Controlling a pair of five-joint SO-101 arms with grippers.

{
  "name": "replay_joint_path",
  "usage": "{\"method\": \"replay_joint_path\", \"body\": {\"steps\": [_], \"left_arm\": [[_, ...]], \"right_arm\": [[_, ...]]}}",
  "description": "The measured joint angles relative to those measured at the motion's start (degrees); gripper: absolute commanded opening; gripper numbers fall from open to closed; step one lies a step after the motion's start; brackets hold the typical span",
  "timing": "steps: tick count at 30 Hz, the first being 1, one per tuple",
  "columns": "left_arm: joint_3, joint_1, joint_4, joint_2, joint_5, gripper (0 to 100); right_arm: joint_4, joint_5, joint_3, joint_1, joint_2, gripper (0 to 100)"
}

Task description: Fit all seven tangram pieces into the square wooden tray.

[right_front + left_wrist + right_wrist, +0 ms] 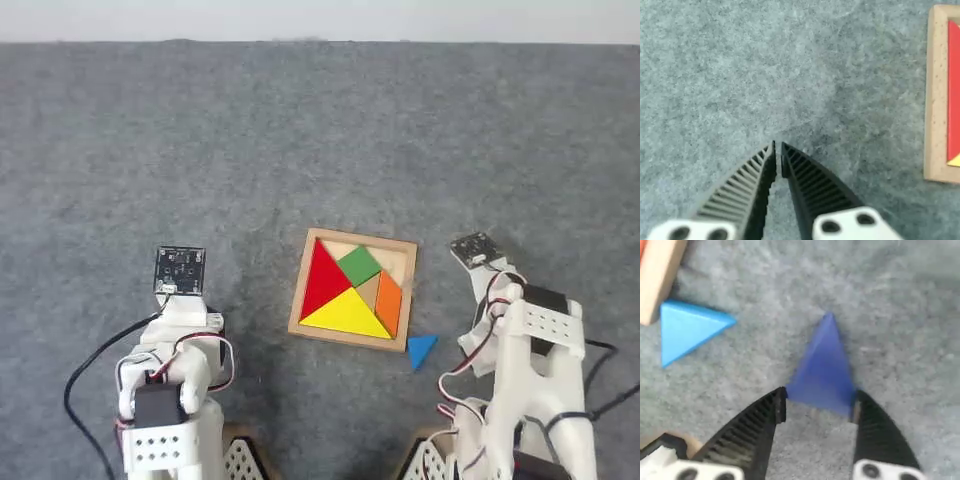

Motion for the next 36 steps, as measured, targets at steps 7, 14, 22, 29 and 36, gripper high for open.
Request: {"method": "replay_joint_path", "body": {"steps": [7, 14, 22, 29, 36], "left_arm": [[0.0, 0.0, 0.0, 0.0, 0.0, 2], [0.0, 0.0, 0.0, 0.0, 0.0, 2], [0.0, 0.0, 0.0, 0.0, 0.0, 2], [0.0, 0.0, 0.0, 0.0, 0.0, 2], [0.0, 0.0, 0.0, 0.0, 0.0, 2]], "right_arm": [[-1.2, -0.2, -0.3, 1.1, -1.2, 8.5], [-1.2, -2.5, -2.1, 2.6, -0.5, 8.5], [-1.2, -2.3, -4.3, 9.8, -0.5, 9.1], [0.9, 0.9, -4.3, 11.0, -0.5, 17.4], [3.7, 1.2, -2.8, 4.1, -0.5, 19.5]]}}
